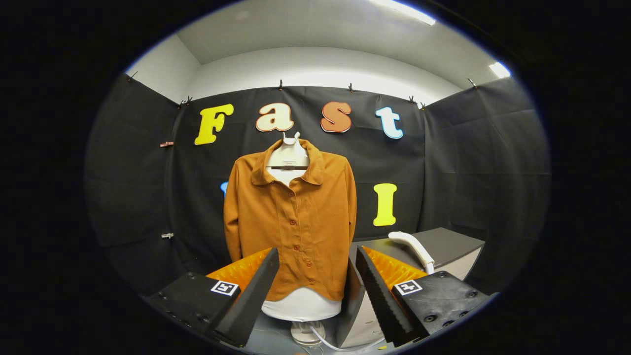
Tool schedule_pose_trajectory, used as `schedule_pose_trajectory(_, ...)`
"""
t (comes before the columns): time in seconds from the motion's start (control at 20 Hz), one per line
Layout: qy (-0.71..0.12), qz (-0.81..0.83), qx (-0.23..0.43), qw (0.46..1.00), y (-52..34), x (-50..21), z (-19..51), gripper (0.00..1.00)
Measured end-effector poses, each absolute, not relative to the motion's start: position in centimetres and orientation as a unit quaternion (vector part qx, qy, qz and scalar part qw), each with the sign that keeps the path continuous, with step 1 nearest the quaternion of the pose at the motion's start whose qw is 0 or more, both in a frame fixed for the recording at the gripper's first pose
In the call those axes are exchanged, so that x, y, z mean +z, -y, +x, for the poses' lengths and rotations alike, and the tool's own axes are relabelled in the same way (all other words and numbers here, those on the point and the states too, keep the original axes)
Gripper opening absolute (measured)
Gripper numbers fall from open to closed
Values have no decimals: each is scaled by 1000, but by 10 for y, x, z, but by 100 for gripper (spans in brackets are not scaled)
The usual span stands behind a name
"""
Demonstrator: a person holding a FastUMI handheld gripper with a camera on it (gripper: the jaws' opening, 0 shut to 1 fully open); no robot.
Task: Iron the clothes twice with a garment steamer, once on the left side and once on the right side.
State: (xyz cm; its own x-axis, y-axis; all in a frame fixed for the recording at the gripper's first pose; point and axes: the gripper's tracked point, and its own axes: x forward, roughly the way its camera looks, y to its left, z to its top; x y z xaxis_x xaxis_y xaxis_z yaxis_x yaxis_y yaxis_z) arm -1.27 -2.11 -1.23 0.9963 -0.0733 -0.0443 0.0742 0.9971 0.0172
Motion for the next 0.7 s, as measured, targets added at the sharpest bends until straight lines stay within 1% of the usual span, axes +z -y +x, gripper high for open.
schedule_pose_trajectory(0.3, -27, 10, -76, 997, 20, -19, -5, 99)
schedule_pose_trajectory(0.7, -42, 14, -139, 989, 81, -29, 18, 99)
